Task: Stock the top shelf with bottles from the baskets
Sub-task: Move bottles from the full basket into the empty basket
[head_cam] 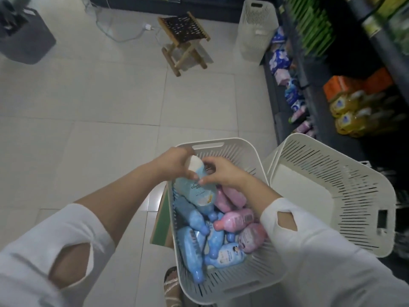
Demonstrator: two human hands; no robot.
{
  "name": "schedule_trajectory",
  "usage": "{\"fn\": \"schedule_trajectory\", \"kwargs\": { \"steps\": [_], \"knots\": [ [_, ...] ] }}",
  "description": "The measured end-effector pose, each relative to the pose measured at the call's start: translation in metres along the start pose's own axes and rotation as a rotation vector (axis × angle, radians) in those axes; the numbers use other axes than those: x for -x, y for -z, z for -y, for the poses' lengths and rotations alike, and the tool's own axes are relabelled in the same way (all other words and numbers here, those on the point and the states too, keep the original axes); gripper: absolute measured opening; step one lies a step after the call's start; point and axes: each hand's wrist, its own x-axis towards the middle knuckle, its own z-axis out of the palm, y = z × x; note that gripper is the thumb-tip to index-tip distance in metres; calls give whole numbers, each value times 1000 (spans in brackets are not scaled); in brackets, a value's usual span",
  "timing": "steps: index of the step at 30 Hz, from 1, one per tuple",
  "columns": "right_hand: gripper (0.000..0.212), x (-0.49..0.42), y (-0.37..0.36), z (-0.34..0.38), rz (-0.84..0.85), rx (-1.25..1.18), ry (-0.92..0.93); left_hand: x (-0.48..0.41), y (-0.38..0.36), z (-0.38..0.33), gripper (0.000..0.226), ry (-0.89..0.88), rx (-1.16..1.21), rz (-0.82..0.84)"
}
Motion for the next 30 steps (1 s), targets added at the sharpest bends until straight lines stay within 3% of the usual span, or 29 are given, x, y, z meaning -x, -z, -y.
{"fn": "schedule_trajectory", "kwargs": {
  "steps": [2, 6, 11, 16, 19, 24, 30],
  "knots": [
    [42, -3, 9, -5, -32, 117, -1, 0, -4, -2, 57, 16, -131, -23],
    [38, -15, 21, -17, -168, 583, -53, 1, -3, -1, 49, 57, -312, -44],
    [46, -46, 7, -19, 32, 890, -127, -5, -2, 1, 50, 38, -340, -72],
    [49, -68, -4, -26, 187, 1004, -117, -17, -1, 8, 53, 48, -216, -71],
    [68, -73, -5, -28, 243, 1031, -111, -22, -5, 12, 53, 66, -102, -100],
    [77, -75, -10, -31, 239, 1110, -102, -22, -20, 14, 54, 70, -71, -33],
    [57, -56, -1, -37, 46, 991, -93, -10, -21, 8, 53, 103, -128, -22]
  ]
}}
